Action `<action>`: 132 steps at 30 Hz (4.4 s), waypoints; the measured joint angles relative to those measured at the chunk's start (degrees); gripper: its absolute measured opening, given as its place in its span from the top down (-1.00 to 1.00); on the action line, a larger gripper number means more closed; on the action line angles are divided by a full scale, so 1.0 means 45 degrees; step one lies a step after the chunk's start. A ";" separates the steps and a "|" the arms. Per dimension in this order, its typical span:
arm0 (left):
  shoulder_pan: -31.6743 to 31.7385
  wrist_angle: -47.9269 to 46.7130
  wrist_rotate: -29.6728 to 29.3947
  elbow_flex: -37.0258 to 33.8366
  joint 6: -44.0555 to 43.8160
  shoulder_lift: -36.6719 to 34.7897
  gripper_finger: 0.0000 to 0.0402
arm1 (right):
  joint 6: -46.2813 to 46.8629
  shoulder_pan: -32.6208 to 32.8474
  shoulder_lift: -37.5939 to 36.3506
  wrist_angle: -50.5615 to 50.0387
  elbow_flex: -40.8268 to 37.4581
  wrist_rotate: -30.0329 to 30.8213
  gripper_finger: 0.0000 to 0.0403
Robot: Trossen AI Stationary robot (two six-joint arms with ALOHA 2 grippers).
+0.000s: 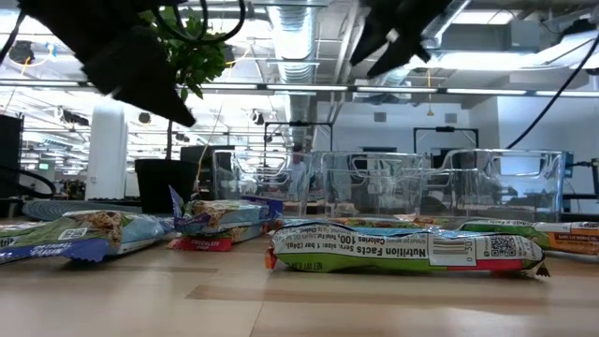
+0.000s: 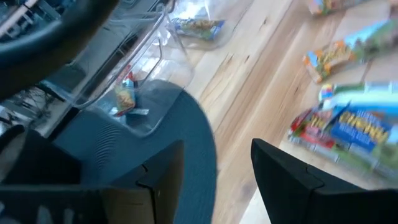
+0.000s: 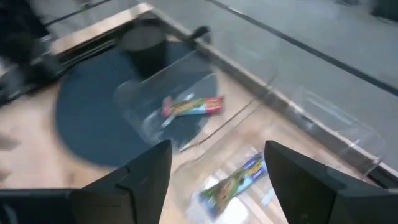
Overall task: Pick and place Granola Bars by type
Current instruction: Put the blue granola bar into the middle transparent bin
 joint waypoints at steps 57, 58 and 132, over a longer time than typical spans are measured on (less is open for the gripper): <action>0.1411 0.7312 0.6229 0.0025 0.2916 0.1725 -0.47 | 1.4707 1.2233 0.4793 -1.0338 0.0000 0.8339 -0.24; 0.1411 0.7299 0.6334 0.0070 0.2949 0.1876 -0.48 | 1.4707 1.2228 0.4793 -1.0343 0.0000 0.8366 -0.24; 0.2496 0.2212 0.7317 0.2021 0.4485 0.3172 -0.15 | 1.4557 1.2063 0.4788 -1.0052 -0.0010 0.8555 -0.24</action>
